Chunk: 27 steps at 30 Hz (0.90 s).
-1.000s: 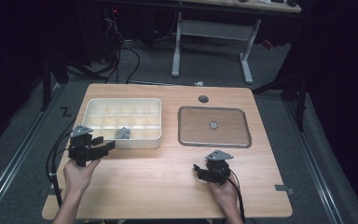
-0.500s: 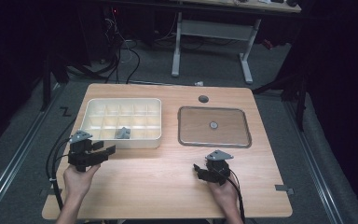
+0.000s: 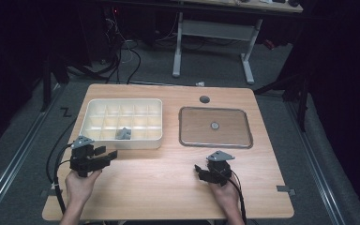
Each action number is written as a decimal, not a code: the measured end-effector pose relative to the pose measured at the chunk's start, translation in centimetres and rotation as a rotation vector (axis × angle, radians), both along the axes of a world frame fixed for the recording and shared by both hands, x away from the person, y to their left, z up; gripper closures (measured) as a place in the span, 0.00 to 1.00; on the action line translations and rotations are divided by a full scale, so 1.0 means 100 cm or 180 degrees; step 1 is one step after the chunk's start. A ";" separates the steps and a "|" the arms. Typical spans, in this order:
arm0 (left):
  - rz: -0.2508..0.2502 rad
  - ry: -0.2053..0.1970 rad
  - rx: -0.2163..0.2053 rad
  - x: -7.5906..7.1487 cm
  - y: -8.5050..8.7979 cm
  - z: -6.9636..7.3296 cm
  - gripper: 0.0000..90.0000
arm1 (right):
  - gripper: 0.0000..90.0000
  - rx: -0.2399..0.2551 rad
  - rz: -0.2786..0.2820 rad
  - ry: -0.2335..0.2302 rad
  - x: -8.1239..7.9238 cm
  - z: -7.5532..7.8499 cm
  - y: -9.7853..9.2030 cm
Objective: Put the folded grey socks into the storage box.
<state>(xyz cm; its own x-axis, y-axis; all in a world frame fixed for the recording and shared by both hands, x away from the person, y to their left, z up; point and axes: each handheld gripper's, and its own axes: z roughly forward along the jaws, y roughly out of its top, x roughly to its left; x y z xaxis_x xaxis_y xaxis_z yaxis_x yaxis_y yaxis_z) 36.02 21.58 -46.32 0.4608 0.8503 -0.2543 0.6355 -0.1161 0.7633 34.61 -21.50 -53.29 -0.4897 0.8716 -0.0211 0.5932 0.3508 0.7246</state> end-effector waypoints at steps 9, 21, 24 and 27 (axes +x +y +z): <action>-0.0006 0.0039 -0.0035 -0.004 0.000 -0.008 0.46 | 0.39 0.0000 0.0000 0.0000 0.000 0.000 0.000; -0.0025 0.0131 -0.0117 -0.006 -0.005 -0.021 0.45 | 0.39 -0.0001 0.0000 0.0000 0.000 0.000 0.000; -0.0023 0.0116 -0.0092 -0.008 -0.008 -0.023 0.45 | 0.39 0.0000 -0.0001 0.0001 0.000 0.000 0.000; -0.0039 0.0120 -0.0073 -0.009 -0.010 -0.026 0.45 | 0.39 0.0000 -0.0001 0.0001 0.000 0.000 0.000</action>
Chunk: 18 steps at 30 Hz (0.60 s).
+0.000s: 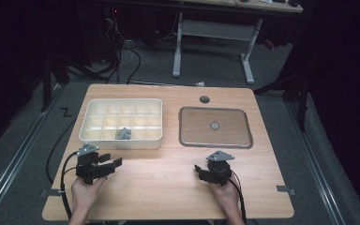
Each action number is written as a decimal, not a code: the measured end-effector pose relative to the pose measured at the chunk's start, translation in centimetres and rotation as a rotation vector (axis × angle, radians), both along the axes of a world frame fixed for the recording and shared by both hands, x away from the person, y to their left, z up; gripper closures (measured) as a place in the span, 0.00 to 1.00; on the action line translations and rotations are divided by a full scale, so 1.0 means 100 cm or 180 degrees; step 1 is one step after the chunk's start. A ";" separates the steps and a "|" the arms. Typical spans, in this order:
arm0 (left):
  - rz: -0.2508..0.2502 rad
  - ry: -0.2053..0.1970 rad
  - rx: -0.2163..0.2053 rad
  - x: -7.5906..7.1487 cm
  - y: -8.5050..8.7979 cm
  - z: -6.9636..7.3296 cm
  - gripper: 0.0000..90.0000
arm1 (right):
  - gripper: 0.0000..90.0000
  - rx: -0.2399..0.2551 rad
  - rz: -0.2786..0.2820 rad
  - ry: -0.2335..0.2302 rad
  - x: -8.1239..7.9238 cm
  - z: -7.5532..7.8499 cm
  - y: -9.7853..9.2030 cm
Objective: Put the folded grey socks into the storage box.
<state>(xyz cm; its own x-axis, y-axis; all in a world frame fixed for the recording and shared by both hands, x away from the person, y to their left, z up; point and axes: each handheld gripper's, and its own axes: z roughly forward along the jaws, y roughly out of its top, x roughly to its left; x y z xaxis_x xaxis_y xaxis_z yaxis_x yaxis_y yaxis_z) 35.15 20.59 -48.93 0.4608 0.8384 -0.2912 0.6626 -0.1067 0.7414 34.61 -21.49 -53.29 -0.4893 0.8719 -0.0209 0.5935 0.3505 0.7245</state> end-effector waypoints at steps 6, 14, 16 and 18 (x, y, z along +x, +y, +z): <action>-0.0024 0.0045 0.0028 -0.001 -0.004 -0.007 0.44 | 0.39 -0.0001 0.0000 0.0000 0.000 0.000 0.000; -0.0048 0.0087 0.0077 -0.004 -0.008 -0.014 0.43 | 0.39 -0.0001 0.0000 -0.0001 0.000 0.000 0.000; -0.0054 0.0082 0.0106 -0.004 -0.009 -0.015 0.43 | 0.39 0.0000 0.0003 -0.0002 0.000 0.000 0.000; -0.0059 0.0089 0.0112 -0.004 -0.010 -0.016 0.43 | 0.39 0.0000 0.0003 -0.0001 0.000 0.000 0.000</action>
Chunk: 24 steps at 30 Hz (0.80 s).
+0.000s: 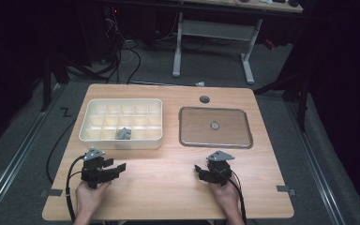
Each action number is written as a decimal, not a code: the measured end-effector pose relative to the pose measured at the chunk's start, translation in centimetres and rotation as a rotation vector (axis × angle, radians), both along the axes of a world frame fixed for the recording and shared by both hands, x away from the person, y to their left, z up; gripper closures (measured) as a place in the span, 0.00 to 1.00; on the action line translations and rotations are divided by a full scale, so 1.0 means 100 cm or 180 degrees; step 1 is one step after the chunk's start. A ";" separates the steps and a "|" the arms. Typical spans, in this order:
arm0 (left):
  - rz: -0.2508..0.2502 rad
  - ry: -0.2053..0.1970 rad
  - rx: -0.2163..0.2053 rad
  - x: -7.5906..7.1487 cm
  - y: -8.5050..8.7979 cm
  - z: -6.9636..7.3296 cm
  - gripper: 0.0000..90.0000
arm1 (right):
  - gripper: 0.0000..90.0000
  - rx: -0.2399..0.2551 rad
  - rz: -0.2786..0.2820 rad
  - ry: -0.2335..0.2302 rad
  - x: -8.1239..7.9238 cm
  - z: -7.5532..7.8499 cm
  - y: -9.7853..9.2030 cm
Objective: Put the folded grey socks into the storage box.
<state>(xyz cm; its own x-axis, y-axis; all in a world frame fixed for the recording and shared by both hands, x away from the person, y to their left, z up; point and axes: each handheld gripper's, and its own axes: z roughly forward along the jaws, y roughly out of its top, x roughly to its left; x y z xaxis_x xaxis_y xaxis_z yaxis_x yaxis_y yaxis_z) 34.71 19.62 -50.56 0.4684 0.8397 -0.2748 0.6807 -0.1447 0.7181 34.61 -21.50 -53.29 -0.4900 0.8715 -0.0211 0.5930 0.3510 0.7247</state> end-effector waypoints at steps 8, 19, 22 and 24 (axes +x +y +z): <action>0.0056 -0.0014 0.0089 -0.002 -0.008 -0.008 0.40 | 0.39 -0.0001 -0.0003 0.0000 0.000 0.000 0.000; -0.0002 0.0027 0.0190 -0.002 -0.018 -0.017 0.39 | 0.39 0.0000 -0.0001 -0.0001 0.000 0.000 0.000; 0.0006 0.0012 0.0215 -0.002 -0.020 -0.020 0.38 | 0.39 0.0000 -0.0001 -0.0001 0.000 0.000 0.000; 0.0010 0.0022 0.0223 -0.002 -0.021 -0.022 0.37 | 0.39 -0.0001 0.0000 -0.0001 0.000 0.000 0.000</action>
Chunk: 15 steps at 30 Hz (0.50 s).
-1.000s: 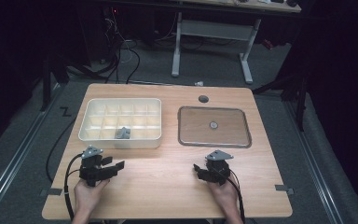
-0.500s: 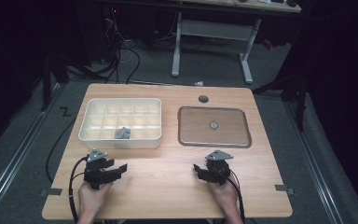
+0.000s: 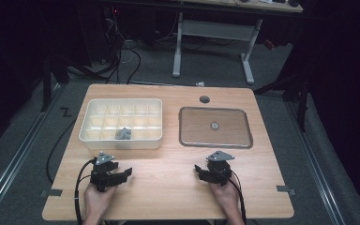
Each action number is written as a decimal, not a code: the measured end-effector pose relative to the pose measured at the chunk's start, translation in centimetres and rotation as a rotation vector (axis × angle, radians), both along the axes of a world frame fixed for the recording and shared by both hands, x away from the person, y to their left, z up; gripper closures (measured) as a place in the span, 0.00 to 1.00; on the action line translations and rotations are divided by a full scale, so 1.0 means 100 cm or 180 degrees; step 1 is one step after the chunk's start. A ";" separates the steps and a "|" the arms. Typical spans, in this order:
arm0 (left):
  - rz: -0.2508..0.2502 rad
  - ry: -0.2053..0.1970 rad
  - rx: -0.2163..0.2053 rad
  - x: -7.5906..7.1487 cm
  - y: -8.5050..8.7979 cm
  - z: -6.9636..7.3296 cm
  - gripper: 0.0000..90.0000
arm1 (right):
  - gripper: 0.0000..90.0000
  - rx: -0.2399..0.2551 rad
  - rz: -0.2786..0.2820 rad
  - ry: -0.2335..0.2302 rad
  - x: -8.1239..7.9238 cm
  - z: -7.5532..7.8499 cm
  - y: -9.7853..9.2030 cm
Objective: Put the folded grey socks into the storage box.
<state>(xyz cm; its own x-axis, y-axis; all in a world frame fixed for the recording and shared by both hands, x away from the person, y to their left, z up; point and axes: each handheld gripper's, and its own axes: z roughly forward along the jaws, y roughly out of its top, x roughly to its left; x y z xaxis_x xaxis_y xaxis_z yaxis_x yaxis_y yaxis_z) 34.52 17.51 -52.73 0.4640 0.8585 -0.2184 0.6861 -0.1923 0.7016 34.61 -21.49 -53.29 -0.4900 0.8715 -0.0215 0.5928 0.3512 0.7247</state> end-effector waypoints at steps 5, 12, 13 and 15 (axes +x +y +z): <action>-0.0007 -0.0027 0.0022 0.001 -0.002 -0.002 0.35 | 0.38 -0.0003 0.0010 0.0003 0.000 0.000 0.000; 0.0028 -0.0125 0.0101 0.000 -0.004 -0.004 0.34 | 0.38 -0.0002 0.0012 0.0003 0.000 0.000 0.000; 0.0032 -0.0151 0.0123 0.000 -0.005 -0.005 0.34 | 0.38 -0.0002 0.0012 0.0002 0.000 0.000 0.000; 0.0033 -0.0198 0.0171 0.000 -0.007 -0.006 0.34 | 0.38 -0.0002 0.0009 0.0004 0.000 0.000 0.000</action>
